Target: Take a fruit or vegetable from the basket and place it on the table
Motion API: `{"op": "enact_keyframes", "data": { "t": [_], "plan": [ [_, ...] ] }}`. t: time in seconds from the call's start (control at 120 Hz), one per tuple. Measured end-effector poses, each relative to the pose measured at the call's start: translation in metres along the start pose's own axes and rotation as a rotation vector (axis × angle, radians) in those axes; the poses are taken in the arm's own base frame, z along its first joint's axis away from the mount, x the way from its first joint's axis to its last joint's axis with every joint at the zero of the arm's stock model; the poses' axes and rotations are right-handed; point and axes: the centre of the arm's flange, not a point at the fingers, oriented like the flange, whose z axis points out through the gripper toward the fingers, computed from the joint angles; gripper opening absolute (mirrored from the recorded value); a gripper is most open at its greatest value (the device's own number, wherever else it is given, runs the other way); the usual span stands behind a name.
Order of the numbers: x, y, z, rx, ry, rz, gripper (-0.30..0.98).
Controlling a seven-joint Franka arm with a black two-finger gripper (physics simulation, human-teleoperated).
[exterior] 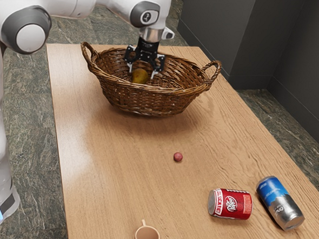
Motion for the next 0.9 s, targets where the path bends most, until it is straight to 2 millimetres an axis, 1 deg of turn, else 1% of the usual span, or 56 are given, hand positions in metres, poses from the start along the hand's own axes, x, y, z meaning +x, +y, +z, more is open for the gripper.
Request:
{"op": "enact_keyframes", "data": {
  "t": [0.1, 0.35, 0.5, 0.733, 0.783, 0.9],
  "plan": [
    [-0.001, 0.001, 0.002, 0.005, -0.005, 0.001, 0.63],
    [-0.004, -0.006, 0.004, 0.037, -0.049, -0.009, 0.63],
    [-0.004, -0.005, 0.007, 0.044, -0.050, -0.007, 0.63],
    [-0.008, -0.009, 0.008, 0.041, -0.054, -0.010, 0.62],
    [-0.008, -0.009, 0.008, 0.041, -0.054, -0.010, 0.58],
    [-0.008, -0.008, 0.009, 0.042, -0.053, -0.009, 0.42]
  ]
}}
